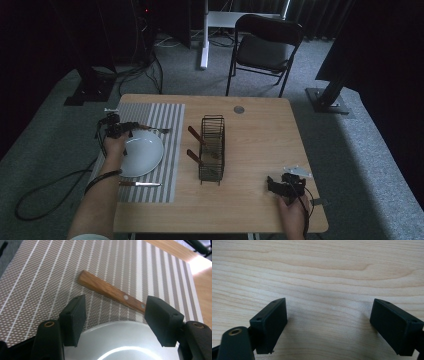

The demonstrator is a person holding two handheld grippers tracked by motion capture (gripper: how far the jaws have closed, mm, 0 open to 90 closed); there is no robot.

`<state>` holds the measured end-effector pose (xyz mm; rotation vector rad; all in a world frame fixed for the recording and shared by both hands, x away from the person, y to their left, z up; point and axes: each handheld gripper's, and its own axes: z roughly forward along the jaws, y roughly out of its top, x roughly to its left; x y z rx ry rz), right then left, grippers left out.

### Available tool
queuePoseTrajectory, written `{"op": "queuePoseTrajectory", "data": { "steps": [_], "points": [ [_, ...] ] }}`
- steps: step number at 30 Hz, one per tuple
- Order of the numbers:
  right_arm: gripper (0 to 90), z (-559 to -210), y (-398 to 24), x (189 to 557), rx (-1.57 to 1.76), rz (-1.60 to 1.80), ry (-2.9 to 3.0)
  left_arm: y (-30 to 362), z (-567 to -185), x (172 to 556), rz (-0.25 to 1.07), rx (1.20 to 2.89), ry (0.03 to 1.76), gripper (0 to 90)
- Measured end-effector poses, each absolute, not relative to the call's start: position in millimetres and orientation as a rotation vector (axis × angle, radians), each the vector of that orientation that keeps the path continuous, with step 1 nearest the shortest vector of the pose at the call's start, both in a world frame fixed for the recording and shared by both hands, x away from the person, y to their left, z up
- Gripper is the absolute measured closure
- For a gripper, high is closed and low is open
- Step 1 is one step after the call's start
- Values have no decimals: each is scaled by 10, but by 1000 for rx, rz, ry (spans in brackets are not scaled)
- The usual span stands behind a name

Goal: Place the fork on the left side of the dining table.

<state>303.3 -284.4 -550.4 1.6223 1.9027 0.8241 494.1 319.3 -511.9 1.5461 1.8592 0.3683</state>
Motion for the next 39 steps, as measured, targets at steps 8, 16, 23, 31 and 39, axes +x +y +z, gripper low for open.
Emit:
{"op": "queuePoseTrajectory", "data": {
  "steps": [8,16,23,31,39],
  "points": [
    [139,-5503,-2845,3034,1621,824,1904,3076,-5020,4822,418,1633,1786,341],
    [139,-5503,-2844,3034,1622,824,1904,2987,-4967,4658,450,1693,1730,340],
    [139,-5503,-2845,3034,1622,824,1904,2949,-4868,4509,470,1721,1677,340],
    [139,-5503,-2845,3034,1622,824,1903,2961,-4826,4348,502,1761,1634,340],
    [139,-5503,-2844,3034,1623,824,1904,2964,-4803,4229,516,1800,1603,340]
  ]
}}
